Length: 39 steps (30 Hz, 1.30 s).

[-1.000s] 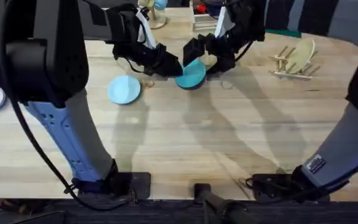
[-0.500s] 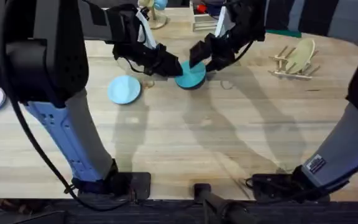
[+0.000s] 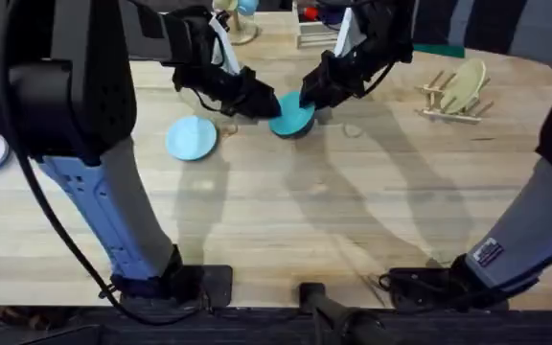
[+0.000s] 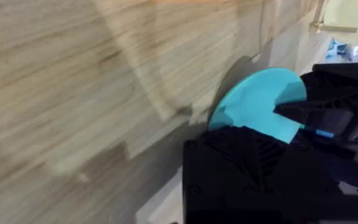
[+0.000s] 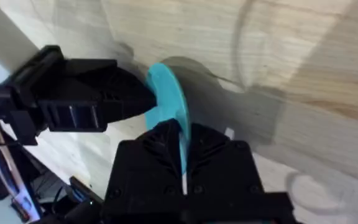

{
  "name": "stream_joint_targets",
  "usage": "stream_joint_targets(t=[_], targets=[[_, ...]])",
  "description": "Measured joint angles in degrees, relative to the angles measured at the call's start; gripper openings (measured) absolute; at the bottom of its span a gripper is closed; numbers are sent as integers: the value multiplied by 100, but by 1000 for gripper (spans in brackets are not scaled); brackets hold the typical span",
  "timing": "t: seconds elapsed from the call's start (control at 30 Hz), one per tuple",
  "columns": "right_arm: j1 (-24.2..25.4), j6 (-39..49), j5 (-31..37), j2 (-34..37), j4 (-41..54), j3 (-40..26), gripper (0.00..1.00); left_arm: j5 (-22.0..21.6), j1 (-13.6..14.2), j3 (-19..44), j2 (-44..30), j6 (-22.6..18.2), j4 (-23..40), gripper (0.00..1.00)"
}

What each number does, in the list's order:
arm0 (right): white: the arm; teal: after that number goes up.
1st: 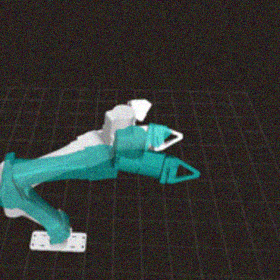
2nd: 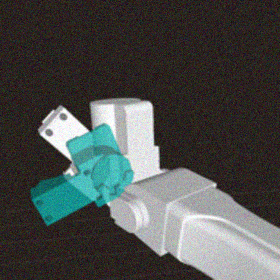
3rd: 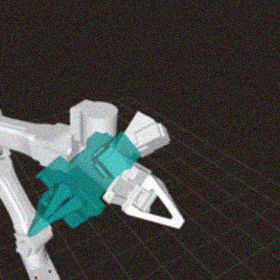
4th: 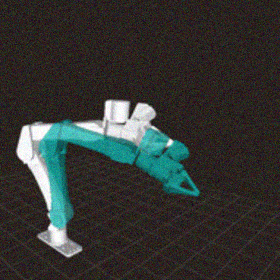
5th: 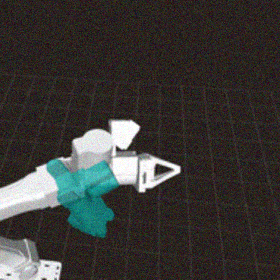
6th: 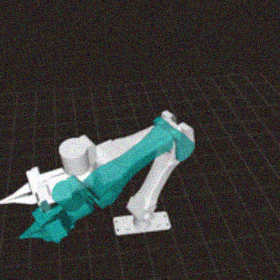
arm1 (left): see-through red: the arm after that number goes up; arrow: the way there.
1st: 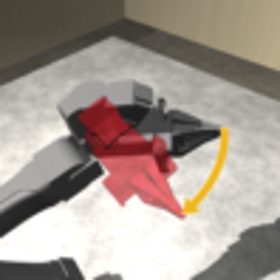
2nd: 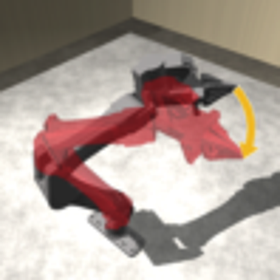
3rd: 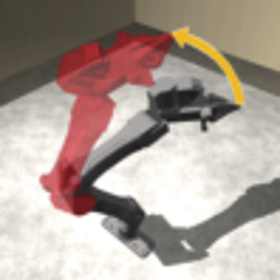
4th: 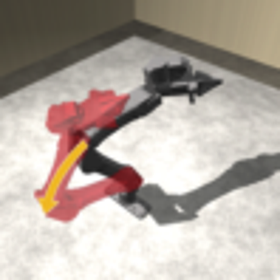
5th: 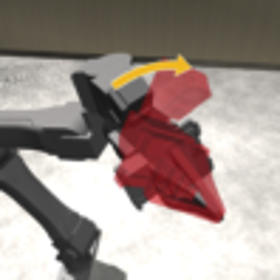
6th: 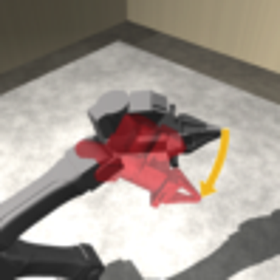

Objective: Pick up the plates from the table one by one and place each into a slot on the dish rack.

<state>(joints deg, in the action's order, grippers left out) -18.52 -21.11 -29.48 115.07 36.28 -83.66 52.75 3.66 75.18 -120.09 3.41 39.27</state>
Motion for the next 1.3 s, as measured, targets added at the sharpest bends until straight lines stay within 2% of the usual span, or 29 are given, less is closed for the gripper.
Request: stream_joint_targets(t=[0.17,0.3,0.63,0.87,0.9,1.3], targets=[[-36,244,-54,-76,185,0,31,-207,27,197,7,-154,426,40],[-83,435,88,-315,428,0,32,-555,70,340,184,-272,758,41],[-81,937,1121,-1436,1251,22,31,-1406,63,926,1689,-526,1653,41],[-47,1111,1867,-2434,1932,24,31,-2124,63,941,2582,-604,2150,41],[70,1133,2106,-2891,2177,24,31,-2438,63,941,2923,-606,2330,41],[1102,1164,3056,-4765,2906,26,31,-3703,63,941,4220,-628,2745,41]])
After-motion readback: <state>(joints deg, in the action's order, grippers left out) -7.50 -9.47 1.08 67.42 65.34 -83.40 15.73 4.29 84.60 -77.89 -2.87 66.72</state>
